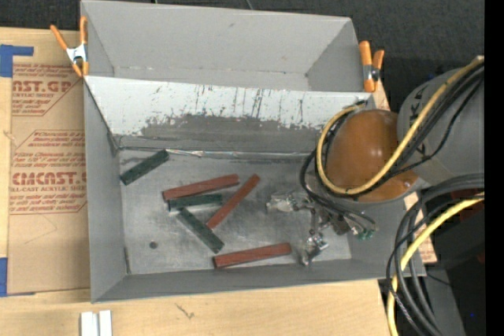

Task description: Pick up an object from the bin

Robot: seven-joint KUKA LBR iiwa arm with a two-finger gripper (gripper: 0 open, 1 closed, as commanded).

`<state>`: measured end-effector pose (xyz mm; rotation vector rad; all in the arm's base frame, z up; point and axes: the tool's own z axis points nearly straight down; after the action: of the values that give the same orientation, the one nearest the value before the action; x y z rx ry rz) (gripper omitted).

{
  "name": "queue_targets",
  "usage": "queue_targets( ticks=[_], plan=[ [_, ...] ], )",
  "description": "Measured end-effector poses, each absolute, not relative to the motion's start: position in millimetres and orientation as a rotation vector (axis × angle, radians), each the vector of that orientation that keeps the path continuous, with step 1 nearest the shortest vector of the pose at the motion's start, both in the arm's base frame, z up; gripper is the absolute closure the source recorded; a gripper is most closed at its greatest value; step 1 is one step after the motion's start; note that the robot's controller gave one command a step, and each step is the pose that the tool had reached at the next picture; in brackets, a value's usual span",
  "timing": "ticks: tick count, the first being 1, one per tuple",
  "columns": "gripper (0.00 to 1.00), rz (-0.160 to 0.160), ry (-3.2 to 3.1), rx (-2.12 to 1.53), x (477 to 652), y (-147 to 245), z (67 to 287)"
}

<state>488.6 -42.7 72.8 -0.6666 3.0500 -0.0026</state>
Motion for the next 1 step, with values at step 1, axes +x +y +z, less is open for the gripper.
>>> queue_targets(
  ticks=[1],
  plan=[
    [1.00,-0.001,3.031,-0.839,483.4,21.1,72.1]
  ],
)
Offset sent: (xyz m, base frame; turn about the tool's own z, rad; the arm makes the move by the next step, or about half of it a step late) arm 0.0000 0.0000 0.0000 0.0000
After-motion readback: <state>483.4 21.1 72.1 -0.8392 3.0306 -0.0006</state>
